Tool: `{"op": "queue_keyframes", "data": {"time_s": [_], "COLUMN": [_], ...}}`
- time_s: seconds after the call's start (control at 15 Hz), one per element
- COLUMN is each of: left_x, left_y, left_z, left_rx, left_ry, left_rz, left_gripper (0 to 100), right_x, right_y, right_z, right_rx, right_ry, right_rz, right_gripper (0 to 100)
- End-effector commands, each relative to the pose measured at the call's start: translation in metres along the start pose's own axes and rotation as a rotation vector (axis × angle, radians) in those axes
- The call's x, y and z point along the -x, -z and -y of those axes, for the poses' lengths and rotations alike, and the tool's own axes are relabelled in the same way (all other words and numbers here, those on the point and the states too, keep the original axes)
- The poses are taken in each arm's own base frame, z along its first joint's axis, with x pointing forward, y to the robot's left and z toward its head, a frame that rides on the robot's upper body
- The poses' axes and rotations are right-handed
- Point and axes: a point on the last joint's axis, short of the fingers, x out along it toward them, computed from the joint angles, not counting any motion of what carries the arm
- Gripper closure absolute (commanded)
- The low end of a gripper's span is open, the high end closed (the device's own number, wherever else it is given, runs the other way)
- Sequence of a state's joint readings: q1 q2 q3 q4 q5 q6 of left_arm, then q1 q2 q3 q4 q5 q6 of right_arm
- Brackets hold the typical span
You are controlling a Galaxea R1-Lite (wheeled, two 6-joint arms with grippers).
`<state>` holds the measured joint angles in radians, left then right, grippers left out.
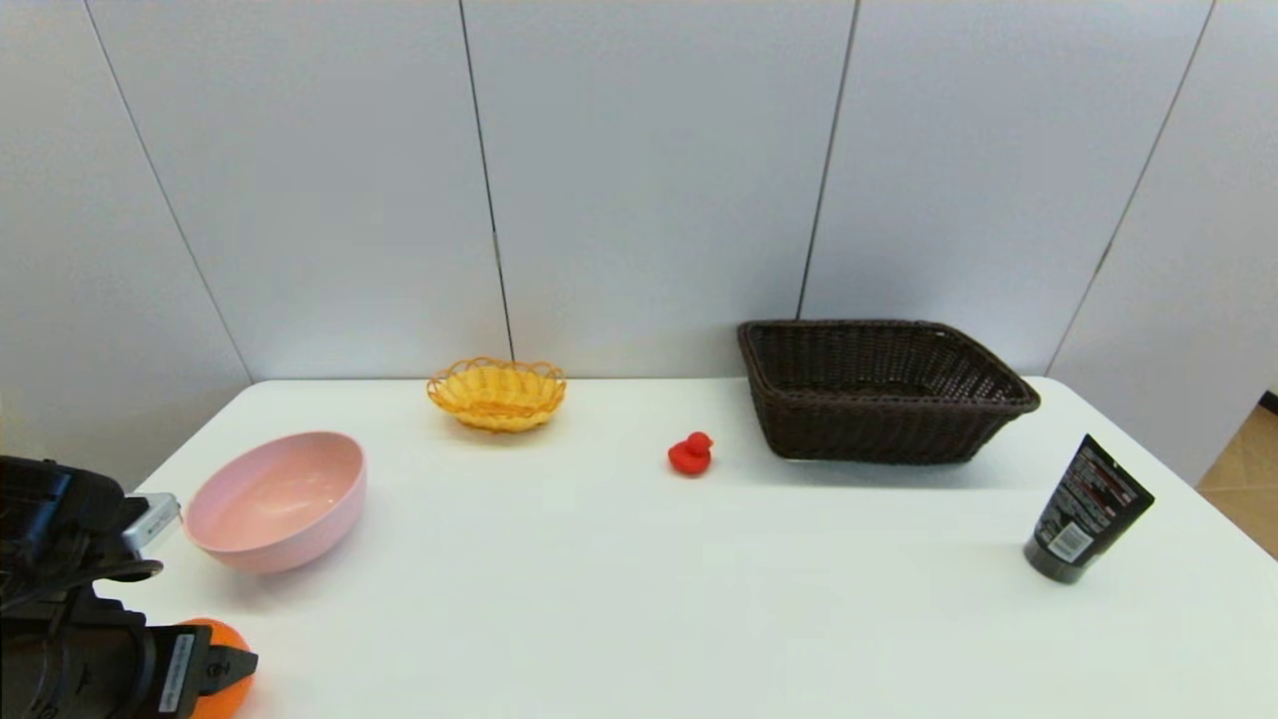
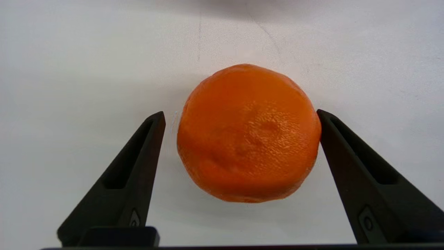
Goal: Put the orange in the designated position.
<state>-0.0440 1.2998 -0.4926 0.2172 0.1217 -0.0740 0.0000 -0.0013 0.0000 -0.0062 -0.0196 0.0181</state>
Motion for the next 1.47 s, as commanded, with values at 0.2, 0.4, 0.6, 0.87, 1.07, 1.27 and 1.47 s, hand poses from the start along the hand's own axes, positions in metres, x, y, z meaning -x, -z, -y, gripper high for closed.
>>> {"op": "queue_keyframes", "data": {"time_s": [0.2,0.4,0.6,0.87,1.07,1.27,1.47], "left_x": [0.025,0.051,0.078,0.109,0.131,0.149,0.148], "left_y": [-0.011,-0.016,-0.015,0.004,0.033,0.077,0.112], "left_z": [-0.002,-0.005,-0.008,-0.013,-0.015,-0.018,-0.022], "left_rx": [0.014,0.029,0.048,0.041,-0.010,-0.091,-0.114], "left_ry": [0.008,0.023,0.040,0.047,0.161,0.275,0.273], "left_rz": [0.144,0.282,0.475,0.660,0.795,0.949,1.037], "left_gripper": [0,0,0,0,0,0,0], "right_x": [0.000,0.000,0.000,0.000,0.000,0.000,0.000], "right_y": [0.000,0.000,0.000,0.000,0.000,0.000,0.000], "right_z": [0.000,0.000,0.000,0.000,0.000,0.000,0.000], "right_rx": [0.000,0.000,0.000,0.000,0.000,0.000,0.000], "right_ry": [0.000,0.000,0.000,0.000,0.000,0.000,0.000], "right_rz": [0.000,0.000,0.000,0.000,0.000,0.002,0.000], "right_gripper": [0,0,0,0,0,0,0]}}
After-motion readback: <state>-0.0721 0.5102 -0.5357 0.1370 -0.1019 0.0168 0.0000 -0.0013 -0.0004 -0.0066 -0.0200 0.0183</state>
